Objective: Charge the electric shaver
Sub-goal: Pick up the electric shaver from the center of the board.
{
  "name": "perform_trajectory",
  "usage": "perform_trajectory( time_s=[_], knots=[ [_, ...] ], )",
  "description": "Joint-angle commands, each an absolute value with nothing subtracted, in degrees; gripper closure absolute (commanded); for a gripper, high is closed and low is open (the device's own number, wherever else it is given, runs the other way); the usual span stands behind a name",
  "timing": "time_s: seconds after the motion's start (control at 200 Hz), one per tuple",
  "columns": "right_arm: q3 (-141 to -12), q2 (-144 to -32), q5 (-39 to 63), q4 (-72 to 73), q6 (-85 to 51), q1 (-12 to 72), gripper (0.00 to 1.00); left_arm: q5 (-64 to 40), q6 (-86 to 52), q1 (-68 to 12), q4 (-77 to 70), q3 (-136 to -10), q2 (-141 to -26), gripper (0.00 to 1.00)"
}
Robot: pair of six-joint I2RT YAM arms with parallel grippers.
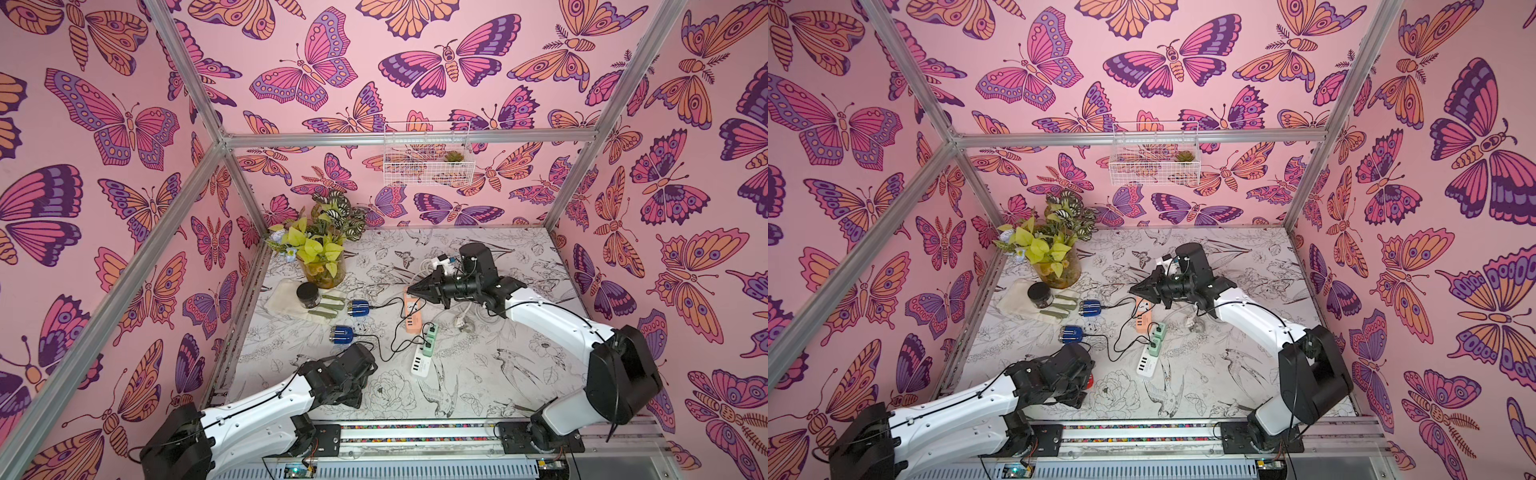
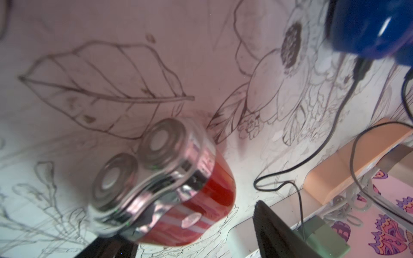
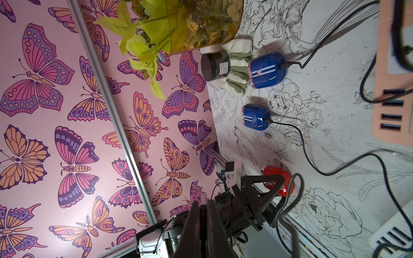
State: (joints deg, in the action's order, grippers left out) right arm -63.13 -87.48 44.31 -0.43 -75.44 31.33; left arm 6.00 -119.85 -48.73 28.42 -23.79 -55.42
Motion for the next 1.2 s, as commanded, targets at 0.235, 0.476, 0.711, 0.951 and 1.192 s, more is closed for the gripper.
perform_trajectory(
  time_s=[0.235,0.476,0.711,0.951,1.192],
  knots=[
    [-62.43,-86.22,43.86,0.51,-76.15,31.64,1.0,4.42,-138.82,-39.21,36.87,-29.98,-61.72,0.23],
    [-61.83,-85.87,43.78,0.64,-76.29,31.64,1.0,1.54,-131.24,-37.48,40.1,-32.18,-64.8,0.29],
    [-61.47,-85.78,43.52,1.51,-76.8,31.64,1.0,-3.33,-120.66,-33.81,43.77,-34.18,-69.07,0.29],
    [-60.9,-85.78,43.29,3.02,-77.71,31.62,1.0,-4.54,-117.6,-32.7,43.94,-36.8,-76.44,0.21],
    [-60.12,-84.74,42.81,2.85,-77.62,31.64,1.0,-5.68,-120.74,-32.43,42.97,-37.29,-80.25,0.32]
  ],
)
